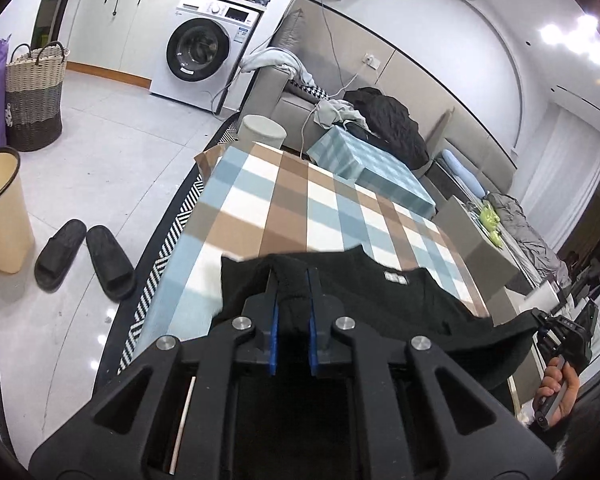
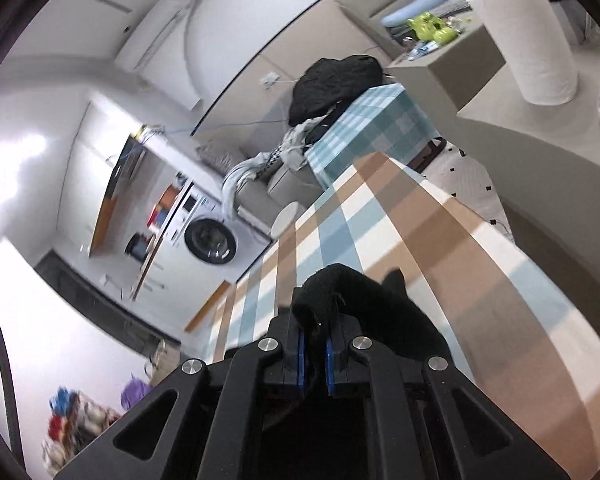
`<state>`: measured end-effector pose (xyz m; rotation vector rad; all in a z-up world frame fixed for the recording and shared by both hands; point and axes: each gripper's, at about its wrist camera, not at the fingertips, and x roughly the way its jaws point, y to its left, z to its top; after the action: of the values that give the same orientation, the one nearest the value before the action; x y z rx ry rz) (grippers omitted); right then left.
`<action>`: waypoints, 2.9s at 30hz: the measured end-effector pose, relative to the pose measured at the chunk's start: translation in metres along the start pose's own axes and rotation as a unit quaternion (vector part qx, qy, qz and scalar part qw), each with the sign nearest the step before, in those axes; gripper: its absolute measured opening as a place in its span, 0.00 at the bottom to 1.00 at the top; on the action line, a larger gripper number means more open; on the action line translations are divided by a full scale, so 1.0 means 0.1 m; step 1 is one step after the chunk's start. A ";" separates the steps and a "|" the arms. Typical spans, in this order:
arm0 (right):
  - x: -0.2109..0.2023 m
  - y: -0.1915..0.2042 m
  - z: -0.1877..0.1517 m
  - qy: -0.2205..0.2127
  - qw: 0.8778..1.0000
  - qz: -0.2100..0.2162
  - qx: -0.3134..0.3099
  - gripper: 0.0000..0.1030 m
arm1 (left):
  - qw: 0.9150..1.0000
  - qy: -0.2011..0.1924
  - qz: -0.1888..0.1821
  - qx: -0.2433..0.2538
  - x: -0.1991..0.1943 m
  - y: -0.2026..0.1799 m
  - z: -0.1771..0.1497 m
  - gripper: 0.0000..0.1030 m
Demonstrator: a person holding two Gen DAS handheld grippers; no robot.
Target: Fold small clothes
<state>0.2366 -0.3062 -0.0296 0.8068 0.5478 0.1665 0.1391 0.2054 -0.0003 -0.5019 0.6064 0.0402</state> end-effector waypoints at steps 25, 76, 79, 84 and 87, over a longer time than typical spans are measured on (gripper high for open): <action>0.36 -0.28 0.07 0.078 0.993 -0.089 0.007 0.36 | 0.996 0.082 0.029 -0.034 0.73 0.37 0.04 0.47; 1.17 0.65 -0.30 0.132 0.989 0.047 -0.036 0.55 | 0.985 0.148 -0.020 0.086 0.95 -0.45 -0.24 0.59; 1.00 0.52 -0.25 0.121 0.991 0.000 -0.054 0.55 | 0.986 0.144 -0.004 0.079 1.07 -0.38 -0.14 0.59; 0.74 0.11 -0.16 0.121 0.985 -0.100 -0.066 0.55 | 0.989 0.124 0.049 0.057 1.30 -0.19 0.03 0.59; 0.65 -0.15 -0.06 0.119 0.985 -0.121 -0.039 0.55 | 0.990 0.120 0.062 0.048 1.45 -0.08 0.12 0.59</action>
<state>0.2874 -0.2901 -0.0699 0.6427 0.8542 0.0602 0.2664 0.1883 -0.0685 -0.3770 0.8707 0.0696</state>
